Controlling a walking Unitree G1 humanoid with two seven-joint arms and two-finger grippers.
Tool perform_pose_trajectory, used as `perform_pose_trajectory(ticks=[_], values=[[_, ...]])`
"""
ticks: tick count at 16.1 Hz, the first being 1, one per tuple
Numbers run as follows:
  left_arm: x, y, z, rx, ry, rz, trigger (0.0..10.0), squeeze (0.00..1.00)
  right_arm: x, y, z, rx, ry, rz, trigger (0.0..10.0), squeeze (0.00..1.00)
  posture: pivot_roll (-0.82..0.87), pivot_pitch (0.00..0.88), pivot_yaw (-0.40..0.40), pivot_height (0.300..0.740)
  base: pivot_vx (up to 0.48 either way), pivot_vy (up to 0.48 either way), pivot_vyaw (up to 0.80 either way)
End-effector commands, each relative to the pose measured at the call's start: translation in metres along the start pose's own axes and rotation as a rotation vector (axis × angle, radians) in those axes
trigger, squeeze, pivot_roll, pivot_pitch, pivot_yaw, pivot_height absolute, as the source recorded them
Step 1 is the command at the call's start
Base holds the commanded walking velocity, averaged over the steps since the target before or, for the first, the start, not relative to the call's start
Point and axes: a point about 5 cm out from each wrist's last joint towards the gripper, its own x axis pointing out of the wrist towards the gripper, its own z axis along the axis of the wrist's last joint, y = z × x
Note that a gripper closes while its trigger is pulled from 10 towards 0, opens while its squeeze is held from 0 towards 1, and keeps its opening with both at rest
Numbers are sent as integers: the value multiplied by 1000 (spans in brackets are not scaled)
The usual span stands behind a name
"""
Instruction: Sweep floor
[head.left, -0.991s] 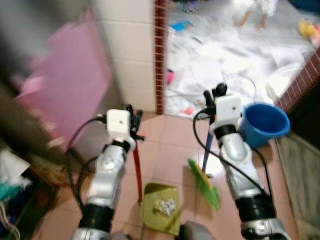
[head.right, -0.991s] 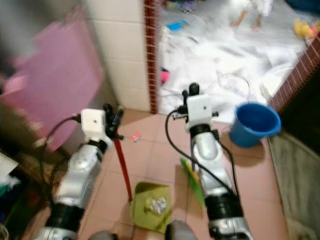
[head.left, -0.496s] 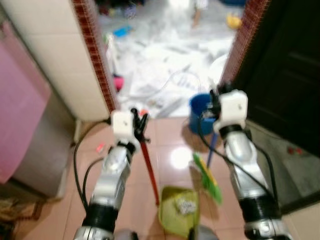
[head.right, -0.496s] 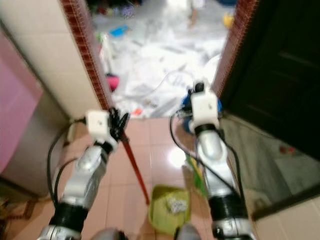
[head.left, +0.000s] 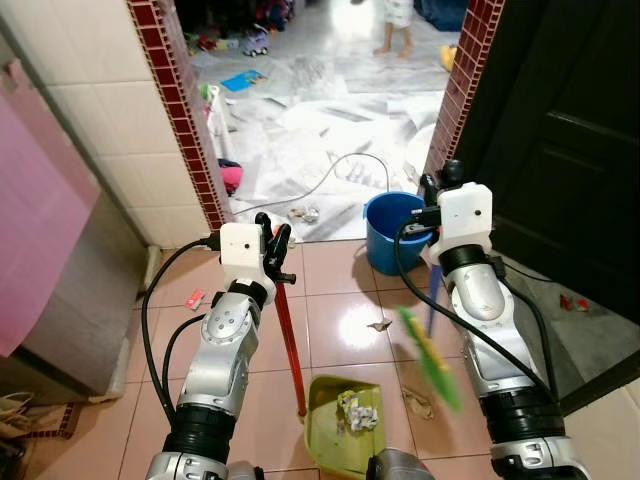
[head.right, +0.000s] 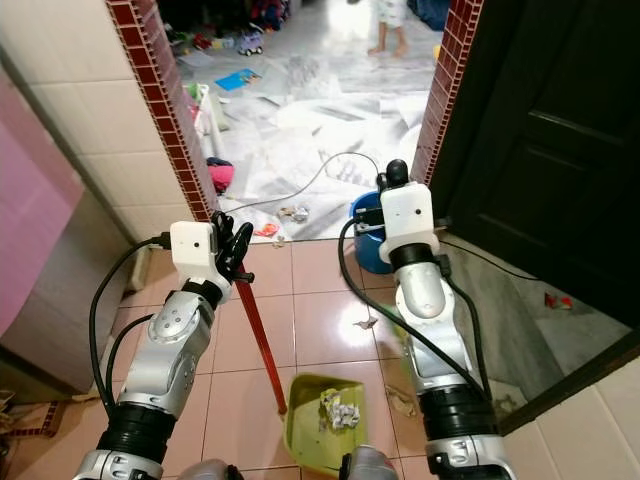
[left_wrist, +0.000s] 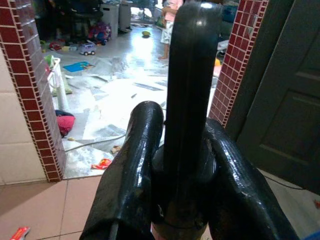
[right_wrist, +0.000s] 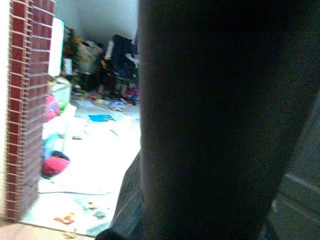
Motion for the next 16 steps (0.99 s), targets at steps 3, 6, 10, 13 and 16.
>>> perform_pose_trajectory(ticks=[3,6,10,13,16], values=[[3,0,7,-27,-27,13,10000,0,7,-11,-3,-63,65,-69,10000,0,-75,0,41,740,0,303,0],[2,0,7,-37,-22,17,10000,0,5,-10,-15,40,151,-99,10000,0,-73,0,39,740,0,480,0],[1,1,7,-37,-18,20,10000,0,9,-9,-15,219,170,-133,10000,0,-70,0,40,740,0,480,0],[1,1,7,-30,-15,16,10000,0,16,-6,-4,325,123,-146,10000,0,-68,0,40,740,0,480,0],[0,1,9,-37,-27,31,10000,0,25,0,15,396,35,-108,10000,0,-69,0,41,740,0,435,0]])
